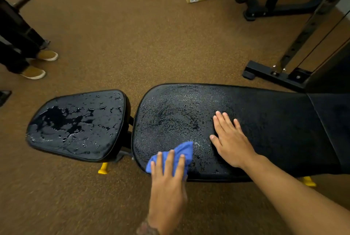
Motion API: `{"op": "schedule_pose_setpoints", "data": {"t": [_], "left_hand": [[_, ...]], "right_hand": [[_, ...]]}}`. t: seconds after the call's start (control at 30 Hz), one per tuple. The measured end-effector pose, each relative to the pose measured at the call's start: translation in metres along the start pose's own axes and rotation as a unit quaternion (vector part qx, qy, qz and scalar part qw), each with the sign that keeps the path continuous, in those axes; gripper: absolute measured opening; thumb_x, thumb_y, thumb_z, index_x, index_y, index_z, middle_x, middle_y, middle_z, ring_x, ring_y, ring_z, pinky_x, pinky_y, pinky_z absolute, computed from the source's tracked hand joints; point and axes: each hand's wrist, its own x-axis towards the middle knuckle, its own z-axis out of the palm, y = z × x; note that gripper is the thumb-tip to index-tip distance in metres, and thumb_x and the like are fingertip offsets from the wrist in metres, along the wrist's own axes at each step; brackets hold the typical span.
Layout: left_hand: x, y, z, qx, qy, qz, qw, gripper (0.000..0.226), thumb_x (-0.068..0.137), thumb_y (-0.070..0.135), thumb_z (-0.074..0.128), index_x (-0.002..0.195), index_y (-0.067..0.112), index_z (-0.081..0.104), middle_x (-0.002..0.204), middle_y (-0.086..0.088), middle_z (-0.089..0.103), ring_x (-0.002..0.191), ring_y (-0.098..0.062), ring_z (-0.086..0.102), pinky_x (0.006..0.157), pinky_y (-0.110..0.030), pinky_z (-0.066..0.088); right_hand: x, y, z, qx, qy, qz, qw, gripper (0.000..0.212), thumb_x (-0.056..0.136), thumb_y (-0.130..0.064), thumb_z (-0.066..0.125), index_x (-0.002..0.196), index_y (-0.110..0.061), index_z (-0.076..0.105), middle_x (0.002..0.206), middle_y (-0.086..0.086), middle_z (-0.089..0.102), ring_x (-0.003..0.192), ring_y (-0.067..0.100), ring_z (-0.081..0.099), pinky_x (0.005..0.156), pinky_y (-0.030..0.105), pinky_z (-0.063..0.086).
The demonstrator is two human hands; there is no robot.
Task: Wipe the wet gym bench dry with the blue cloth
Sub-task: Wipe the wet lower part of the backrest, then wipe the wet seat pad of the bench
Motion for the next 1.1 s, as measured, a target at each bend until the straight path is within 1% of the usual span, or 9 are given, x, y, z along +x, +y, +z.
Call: {"op": "schedule_pose_setpoints", "data": {"t": [0.13,0.3,0.43,0.57,0.7,0.83,0.9,0.97,1.1], "left_hand": [[0.057,0.022,0.009,-0.019,-0.007,0.031,0.999,0.043,0.090,0.023,0.052,0.133,0.019,0.051,0.142,-0.012,0.048,0.133,-0.046,0.037,0.110,-0.058,0.027],[0.156,0.000,0.006,0.018,-0.060,0.104,0.993,0.040,0.093,0.029,0.046,0.130,0.015,0.052,0.141,-0.017,0.047,0.131,-0.049,0.037,0.107,-0.060,0.029],[0.195,-0.045,-0.008,0.054,-0.052,0.049,0.996,0.046,0.099,0.032,0.043,0.142,0.018,0.040,0.152,-0.015,0.033,0.138,-0.044,0.024,0.114,-0.053,0.016],[0.179,-0.084,-0.019,0.031,-0.023,-0.018,0.999,0.047,0.096,0.033,0.042,0.139,0.015,0.046,0.147,-0.019,0.040,0.132,-0.048,0.031,0.111,-0.058,0.023],[0.136,-0.090,-0.024,0.019,0.009,-0.060,0.998,0.044,0.091,0.027,0.052,0.132,0.012,0.052,0.139,-0.022,0.048,0.124,-0.054,0.040,0.104,-0.060,0.033],[0.100,-0.068,-0.017,0.020,-0.027,0.047,0.998,0.050,0.083,0.022,0.060,0.131,0.013,0.052,0.138,-0.021,0.049,0.124,-0.053,0.043,0.100,-0.063,0.037],[0.098,-0.064,-0.015,0.008,-0.032,0.080,0.996,0.052,0.084,0.025,0.061,0.133,0.014,0.050,0.141,-0.018,0.048,0.129,-0.051,0.040,0.105,-0.062,0.032],[0.102,-0.068,-0.019,-0.042,-0.047,0.065,0.996,0.056,0.087,0.029,0.059,0.139,0.013,0.045,0.147,-0.016,0.041,0.137,-0.046,0.030,0.112,-0.057,0.021],[0.102,-0.084,-0.034,-0.194,-0.073,0.071,0.976,0.074,0.082,0.031,0.058,0.147,0.007,0.032,0.154,-0.011,0.028,0.146,-0.029,0.016,0.120,-0.038,0.009]], "right_hand": [[0.001,0.001,0.000,-0.012,0.003,-0.002,1.000,0.063,0.099,-0.042,0.013,0.152,-0.011,-0.002,0.160,0.002,-0.013,0.145,0.016,-0.015,0.115,0.039,-0.009],[0.000,-0.001,0.000,-0.013,0.011,0.004,1.000,0.062,0.102,-0.039,0.023,0.152,-0.011,-0.002,0.160,0.001,-0.013,0.145,0.016,-0.016,0.116,0.039,-0.009],[-0.001,-0.001,-0.001,-0.009,0.002,0.003,1.000,0.062,0.102,-0.041,0.019,0.151,-0.013,-0.007,0.158,-0.001,-0.017,0.144,0.014,-0.020,0.117,0.038,-0.011],[0.000,0.001,-0.001,-0.004,-0.008,0.003,1.000,0.062,0.102,-0.042,0.018,0.151,-0.015,-0.009,0.158,-0.002,-0.019,0.143,0.013,-0.022,0.116,0.037,-0.012],[0.000,-0.002,-0.002,-0.003,-0.017,0.013,1.000,0.062,0.102,-0.042,0.018,0.151,-0.016,-0.010,0.158,-0.003,-0.020,0.142,0.012,-0.023,0.116,0.037,-0.012],[-0.002,-0.008,-0.005,-0.001,-0.016,0.026,1.000,0.062,0.102,-0.040,0.020,0.151,-0.015,-0.008,0.158,-0.002,-0.018,0.143,0.012,-0.022,0.117,0.037,-0.010],[-0.001,-0.018,-0.009,0.006,-0.011,0.051,0.999,0.062,0.101,-0.036,0.024,0.152,-0.014,-0.005,0.159,-0.001,-0.015,0.144,0.013,-0.018,0.118,0.039,-0.007],[0.003,-0.038,-0.013,0.030,0.004,0.065,0.997,0.064,0.098,-0.031,0.031,0.152,-0.014,0.001,0.160,0.000,-0.008,0.146,0.014,-0.012,0.118,0.039,-0.004],[0.015,-0.098,-0.010,0.071,0.033,-0.050,0.996,0.075,0.083,-0.035,0.040,0.150,-0.012,0.019,0.160,0.004,0.012,0.147,0.018,0.006,0.119,0.041,0.007]]}}
